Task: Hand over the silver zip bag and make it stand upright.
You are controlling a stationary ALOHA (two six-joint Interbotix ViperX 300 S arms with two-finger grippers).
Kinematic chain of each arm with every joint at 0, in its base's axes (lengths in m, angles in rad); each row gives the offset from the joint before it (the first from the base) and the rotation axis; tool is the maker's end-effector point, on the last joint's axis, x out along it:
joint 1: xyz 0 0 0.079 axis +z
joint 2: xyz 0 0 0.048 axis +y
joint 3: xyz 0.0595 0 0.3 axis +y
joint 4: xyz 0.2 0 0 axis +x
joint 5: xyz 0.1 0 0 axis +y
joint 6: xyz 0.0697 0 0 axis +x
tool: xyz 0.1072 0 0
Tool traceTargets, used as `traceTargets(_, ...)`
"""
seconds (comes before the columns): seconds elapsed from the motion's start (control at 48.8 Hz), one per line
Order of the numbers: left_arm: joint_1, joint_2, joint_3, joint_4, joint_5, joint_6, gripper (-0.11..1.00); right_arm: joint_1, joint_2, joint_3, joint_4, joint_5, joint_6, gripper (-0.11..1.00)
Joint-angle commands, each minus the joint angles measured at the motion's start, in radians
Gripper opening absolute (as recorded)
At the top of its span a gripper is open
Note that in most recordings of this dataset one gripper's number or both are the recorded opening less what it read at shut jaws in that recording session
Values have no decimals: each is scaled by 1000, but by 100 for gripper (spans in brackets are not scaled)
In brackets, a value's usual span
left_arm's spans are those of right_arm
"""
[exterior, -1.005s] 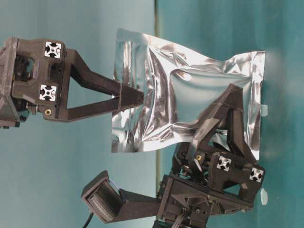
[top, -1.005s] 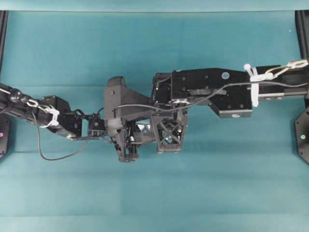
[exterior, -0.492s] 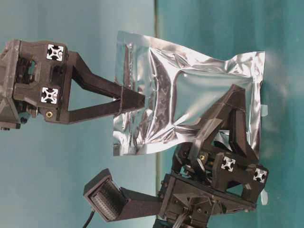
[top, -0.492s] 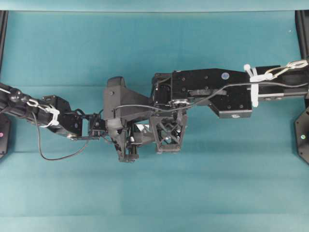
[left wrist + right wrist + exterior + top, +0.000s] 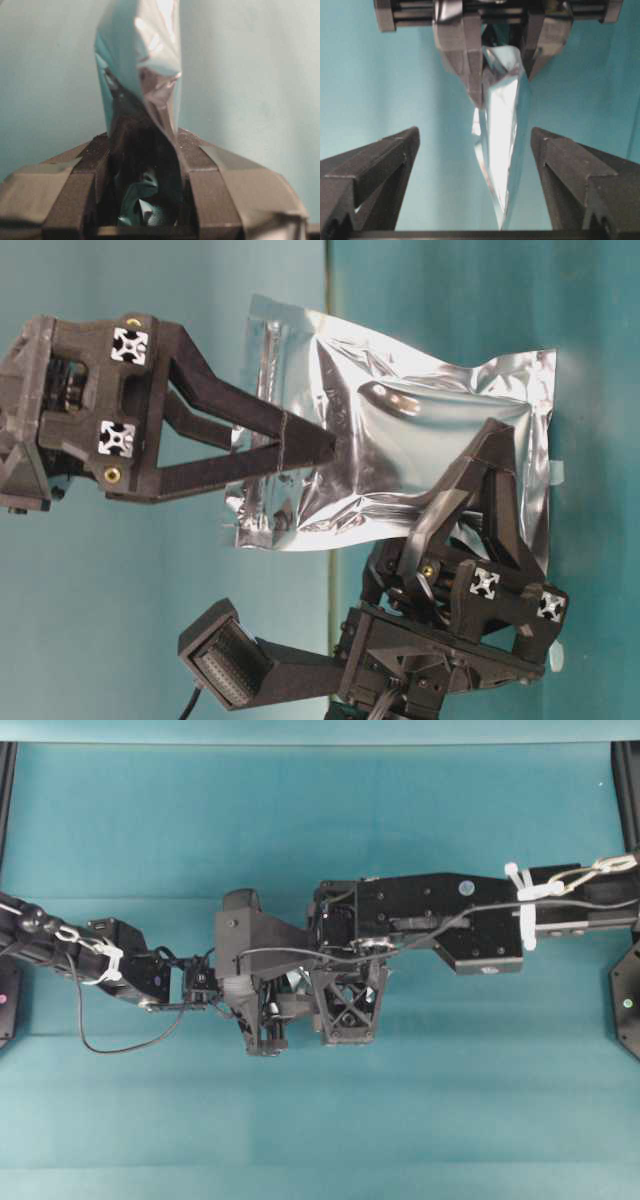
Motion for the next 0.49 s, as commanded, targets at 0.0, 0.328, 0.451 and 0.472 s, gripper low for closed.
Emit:
traceTargets(0.0, -8, -3, 0, 2, 0, 6, 28, -3, -38, -5, -12, -9, 26, 91)
traceTargets(0.328, -8, -3, 0, 2, 0, 8, 28, -2, -169, 40, -40, -29, 107, 91)
traceTargets(0.451, -9, -3, 0, 2, 0, 8, 28, 3, -219, 81, -40, -49, 127, 91)
traceTargets(0.472, -9, -3, 0, 2, 0, 8, 28, 3, -227, 86, -38, -54, 129, 91)
